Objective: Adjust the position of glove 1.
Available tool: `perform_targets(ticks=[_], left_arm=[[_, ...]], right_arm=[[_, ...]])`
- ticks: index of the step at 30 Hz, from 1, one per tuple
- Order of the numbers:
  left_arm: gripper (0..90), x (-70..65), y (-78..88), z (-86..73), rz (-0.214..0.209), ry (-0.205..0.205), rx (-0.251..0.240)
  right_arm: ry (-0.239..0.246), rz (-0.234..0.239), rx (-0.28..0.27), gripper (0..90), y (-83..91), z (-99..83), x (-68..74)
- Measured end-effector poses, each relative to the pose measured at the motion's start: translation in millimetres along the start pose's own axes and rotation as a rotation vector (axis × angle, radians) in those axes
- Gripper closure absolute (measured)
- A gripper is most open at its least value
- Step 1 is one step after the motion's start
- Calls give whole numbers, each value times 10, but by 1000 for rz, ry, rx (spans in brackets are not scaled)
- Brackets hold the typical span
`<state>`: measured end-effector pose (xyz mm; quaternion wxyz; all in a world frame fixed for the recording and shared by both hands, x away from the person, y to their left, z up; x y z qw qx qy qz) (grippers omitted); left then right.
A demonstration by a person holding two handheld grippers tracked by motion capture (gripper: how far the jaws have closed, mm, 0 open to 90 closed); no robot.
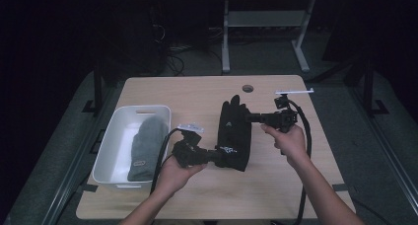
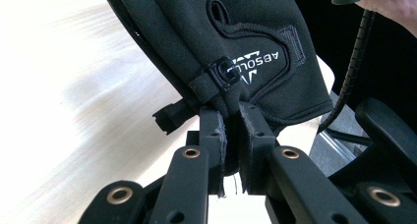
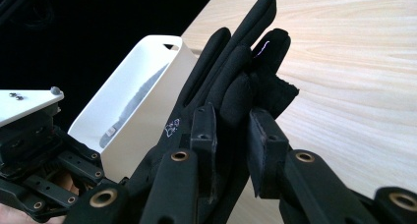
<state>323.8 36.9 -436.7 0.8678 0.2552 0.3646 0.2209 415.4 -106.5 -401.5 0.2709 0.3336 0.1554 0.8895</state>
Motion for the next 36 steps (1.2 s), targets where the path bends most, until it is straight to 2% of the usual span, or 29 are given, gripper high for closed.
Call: perform_targets(ticks=[13,23,25,36], left_arm=[[822,81,185,30,28,-1,-20],[822,146,352,49,48,4,-37],[821,156,389,53,53,7,-40],[822,236,581,55,72,24,-63]], right_arm=[[3,23,-2,750,-122,143,145],[26,32,7,752,-220,253,268],[46,33,7,752,-263,293,302],[60,54,9,752,-396,403,443]])
Point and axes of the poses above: each handheld gripper's, and its own axes: y roughly backward along the jaws, z roughly out of its top, x roughly to its left, the point moved 10 cm from there along -y, roughly forward along the jaws, and after that the axes turned 7 degrees about y, right-handed, at the moved point
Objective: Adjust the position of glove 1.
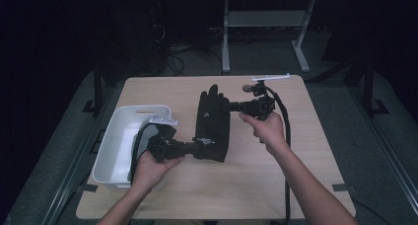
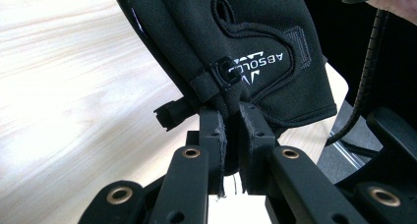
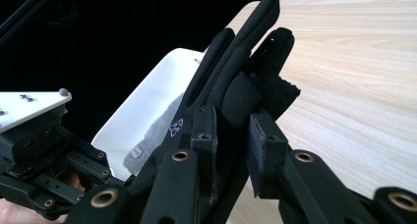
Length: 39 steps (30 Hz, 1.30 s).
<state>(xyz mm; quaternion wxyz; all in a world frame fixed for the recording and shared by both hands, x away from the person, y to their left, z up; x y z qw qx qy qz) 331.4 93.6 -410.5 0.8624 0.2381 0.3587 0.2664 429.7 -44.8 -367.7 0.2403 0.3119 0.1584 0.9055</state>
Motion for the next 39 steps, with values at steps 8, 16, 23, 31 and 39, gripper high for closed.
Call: perform_targets(ticks=[8,16,23,31,39], left_arm=[[822,86,129,5,19,7,-12],[822,158,227,1,35,13,-19],[826,208,289,-10,58,4,-21],[825,298,425,-27,83,11,-30],[825,417,611,-50,113,24,-41]], right_arm=[[-2,28,-7,755,-127,97,98],[-8,49,-9,760,-261,160,164],[7,46,-4,804,-360,198,189],[4,68,-5,806,-541,247,249],[10,86,3,807,-729,303,346]])
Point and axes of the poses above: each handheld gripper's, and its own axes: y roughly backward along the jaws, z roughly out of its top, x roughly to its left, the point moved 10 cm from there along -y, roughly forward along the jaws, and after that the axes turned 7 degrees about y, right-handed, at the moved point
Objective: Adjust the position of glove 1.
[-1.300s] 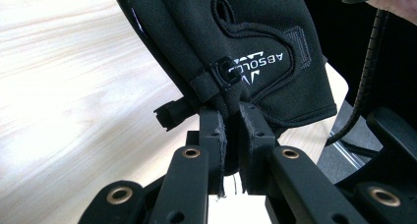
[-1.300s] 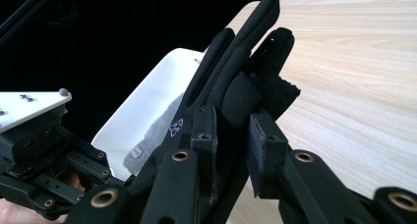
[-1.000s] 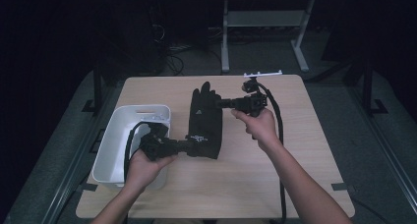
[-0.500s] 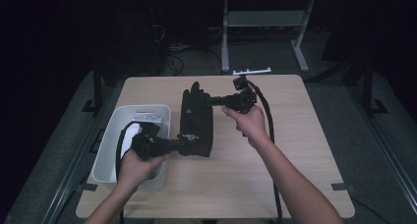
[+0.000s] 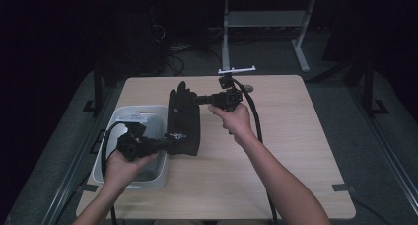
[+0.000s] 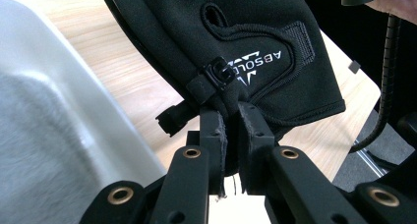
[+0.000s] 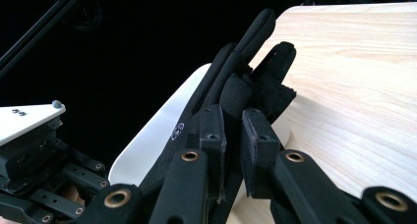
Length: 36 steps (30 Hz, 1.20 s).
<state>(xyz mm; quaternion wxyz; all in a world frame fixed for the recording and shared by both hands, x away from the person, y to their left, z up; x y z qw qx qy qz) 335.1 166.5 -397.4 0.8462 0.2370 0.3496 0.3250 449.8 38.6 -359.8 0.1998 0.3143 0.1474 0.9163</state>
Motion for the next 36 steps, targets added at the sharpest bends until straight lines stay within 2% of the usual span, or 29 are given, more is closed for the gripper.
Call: perform_targets(ticks=[5,19,24,36], left_arm=[[825,70,76,-23,8,12,-2],[825,193,218,-58,20,28,-14],[825,247,268,-82,31,32,-12],[826,387,427,-146,49,56,-27]], right_arm=[[2,22,5,808,-139,32,68],[8,31,16,809,-297,65,136],[1,50,27,809,-362,71,190],[25,62,44,810,-585,130,316]])
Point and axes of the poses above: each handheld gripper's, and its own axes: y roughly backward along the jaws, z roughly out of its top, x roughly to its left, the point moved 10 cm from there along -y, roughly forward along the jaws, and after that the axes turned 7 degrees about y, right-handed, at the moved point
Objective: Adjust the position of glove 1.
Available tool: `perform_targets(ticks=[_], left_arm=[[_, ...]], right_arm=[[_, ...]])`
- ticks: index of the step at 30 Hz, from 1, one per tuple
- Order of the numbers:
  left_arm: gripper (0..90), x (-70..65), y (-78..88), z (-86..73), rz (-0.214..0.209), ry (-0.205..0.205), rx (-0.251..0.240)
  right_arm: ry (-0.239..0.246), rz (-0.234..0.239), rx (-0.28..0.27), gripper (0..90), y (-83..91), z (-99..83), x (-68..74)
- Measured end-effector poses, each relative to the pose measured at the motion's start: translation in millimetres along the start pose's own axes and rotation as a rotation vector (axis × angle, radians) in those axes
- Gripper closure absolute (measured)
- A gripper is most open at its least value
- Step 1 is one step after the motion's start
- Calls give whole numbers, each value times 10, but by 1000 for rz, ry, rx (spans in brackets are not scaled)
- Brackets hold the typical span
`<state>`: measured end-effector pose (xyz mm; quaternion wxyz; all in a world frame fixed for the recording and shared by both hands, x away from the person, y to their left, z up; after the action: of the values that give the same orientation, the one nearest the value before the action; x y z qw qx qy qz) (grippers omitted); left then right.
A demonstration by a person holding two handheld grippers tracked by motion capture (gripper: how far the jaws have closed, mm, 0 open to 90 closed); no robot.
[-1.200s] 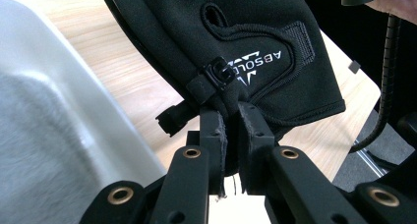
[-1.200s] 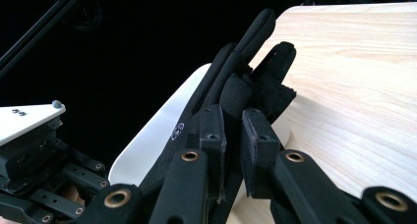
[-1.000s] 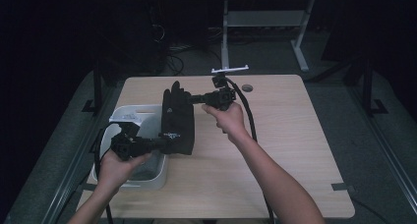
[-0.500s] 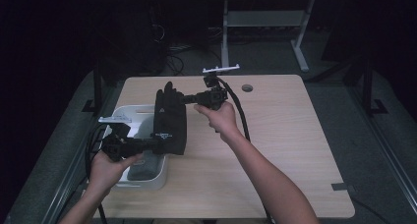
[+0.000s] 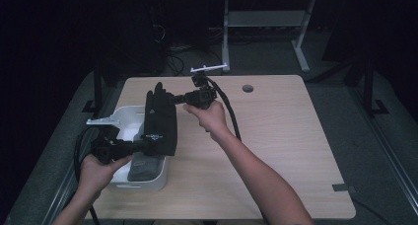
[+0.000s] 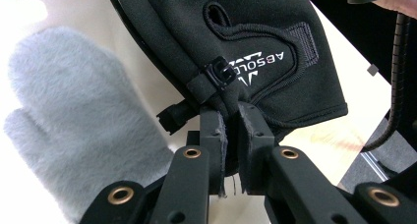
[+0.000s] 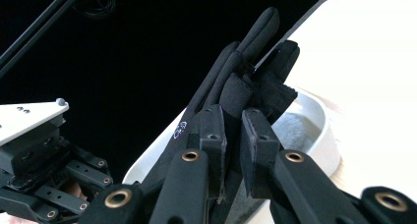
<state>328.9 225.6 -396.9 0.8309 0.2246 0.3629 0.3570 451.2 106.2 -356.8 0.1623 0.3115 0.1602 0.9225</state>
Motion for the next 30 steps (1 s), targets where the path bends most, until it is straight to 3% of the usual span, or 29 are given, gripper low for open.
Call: perform_targets(ticks=[30], left_arm=[[827,357,209,-238,44,64,-10]], right_arm=[[0,28,61,810,-475,-137,81]])
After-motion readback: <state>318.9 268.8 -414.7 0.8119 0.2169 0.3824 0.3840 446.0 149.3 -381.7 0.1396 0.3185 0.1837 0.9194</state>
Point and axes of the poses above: each handheld gripper's, and its own axes: y roughly backward along the jaws, z roughly out of its top, x roughly to its left, the point moved 10 cm from there along -y, roughly forward along the jaws, and after that the axes turned 7 degrees about y, right-handed, at the moved point
